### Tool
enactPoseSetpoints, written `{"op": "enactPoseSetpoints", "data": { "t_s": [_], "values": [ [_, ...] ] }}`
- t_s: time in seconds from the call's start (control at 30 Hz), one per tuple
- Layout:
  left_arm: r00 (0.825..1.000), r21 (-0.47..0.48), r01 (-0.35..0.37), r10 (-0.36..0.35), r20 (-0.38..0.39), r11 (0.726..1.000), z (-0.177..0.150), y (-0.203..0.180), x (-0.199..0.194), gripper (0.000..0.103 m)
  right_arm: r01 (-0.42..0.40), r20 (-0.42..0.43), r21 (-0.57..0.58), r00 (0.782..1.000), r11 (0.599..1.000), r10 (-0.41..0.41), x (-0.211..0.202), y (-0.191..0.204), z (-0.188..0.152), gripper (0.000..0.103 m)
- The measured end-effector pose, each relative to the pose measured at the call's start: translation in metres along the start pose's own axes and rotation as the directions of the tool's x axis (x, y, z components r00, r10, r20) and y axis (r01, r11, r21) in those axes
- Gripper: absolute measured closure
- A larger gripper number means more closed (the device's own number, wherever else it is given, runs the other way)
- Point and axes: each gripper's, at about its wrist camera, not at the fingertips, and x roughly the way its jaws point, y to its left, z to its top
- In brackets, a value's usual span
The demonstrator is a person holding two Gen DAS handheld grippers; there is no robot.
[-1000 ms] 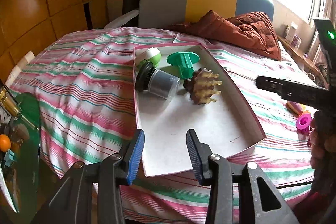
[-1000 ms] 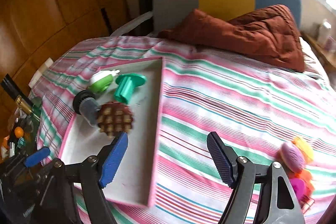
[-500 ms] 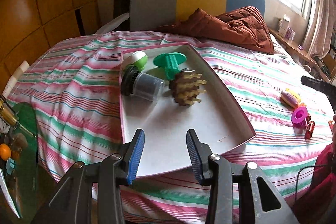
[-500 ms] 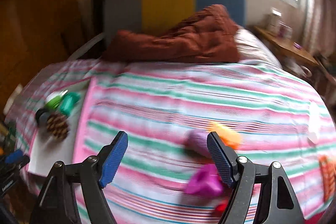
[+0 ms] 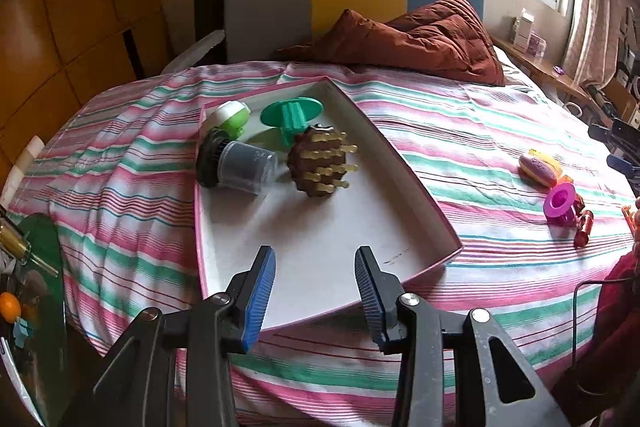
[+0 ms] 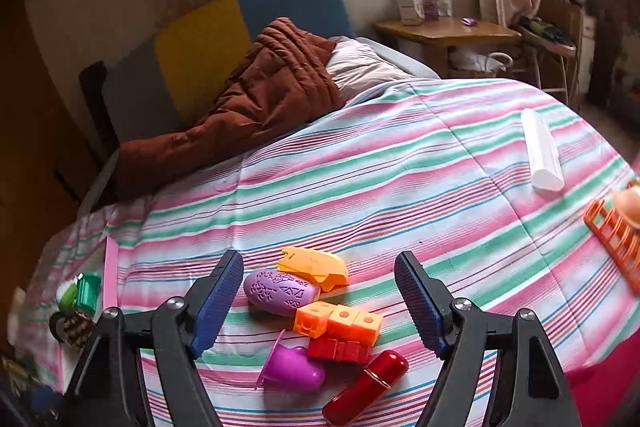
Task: Organize rigid objects
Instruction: 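Grasp the magenta suction cup with the left gripper while the right gripper moves to the toys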
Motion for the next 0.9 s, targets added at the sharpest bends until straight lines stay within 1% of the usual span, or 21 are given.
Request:
{"op": "enactPoseSetpoints", "data": {
  "t_s": [0.2,0.27,0.37,0.47,0.5,0.57,0.6,0.7,0.8,0.87,0.9],
  "values": [
    [1.0,0.026,0.028,-0.027,-0.003,0.999,0.004,-0.014,0.001,0.062,0.0,0.016,0.096,1.0,0.995,-0.001,-0.004,-0.019,0.003,0.022],
    [1.0,0.027,0.025,-0.025,-0.003,0.999,0.006,-0.018,0.001,0.062,0.003,0.014,0.133,1.0,0.991,-0.005,-0.004,-0.026,0.003,0.022],
    [0.999,0.019,0.045,-0.045,-0.005,0.999,0.009,-0.022,0.002,0.062,0.013,-0.002,0.206,1.0,0.979,-0.013,-0.002,-0.039,0.002,0.022],
    [0.995,0.033,0.095,-0.095,-0.004,0.995,0.016,-0.033,0.003,0.062,0.017,-0.009,0.272,1.0,0.962,-0.016,-0.002,-0.053,0.001,0.022],
    [0.994,0.044,0.107,-0.107,-0.002,0.993,0.018,-0.038,0.002,0.062,0.02,-0.01,0.291,1.0,0.956,-0.018,-0.002,-0.056,0.001,0.022],
    [0.988,0.08,0.155,-0.155,-0.007,0.985,0.024,-0.052,0.004,0.062,0.018,-0.014,0.322,1.0,0.947,-0.014,-0.001,-0.062,0.0,0.022],
    [0.982,0.107,0.19,-0.189,-0.017,0.976,0.027,-0.064,0.006,0.062,0.013,-0.015,0.331,1.0,0.944,-0.008,-0.001,-0.063,0.0,0.022],
    [0.965,0.163,0.263,-0.261,-0.035,0.951,0.033,-0.091,0.012,0.062,0.005,-0.02,0.339,1.0,0.941,0.002,0.0,-0.063,0.0,0.022],
    [0.936,0.199,0.351,-0.341,-0.085,0.915,0.041,-0.121,0.022,0.062,-0.006,-0.027,0.331,0.999,0.944,0.016,0.002,-0.061,-0.001,0.021],
    [0.909,0.228,0.417,-0.4,-0.119,0.88,0.044,-0.143,0.027,0.062,-0.013,-0.033,0.328,0.999,0.945,0.026,0.003,-0.059,-0.001,0.021],
    [0.901,0.244,0.433,-0.413,-0.128,0.868,0.044,-0.152,0.029,0.062,-0.019,-0.033,0.329,0.999,0.944,0.031,0.003,-0.059,-0.001,0.021]
  ]
}}
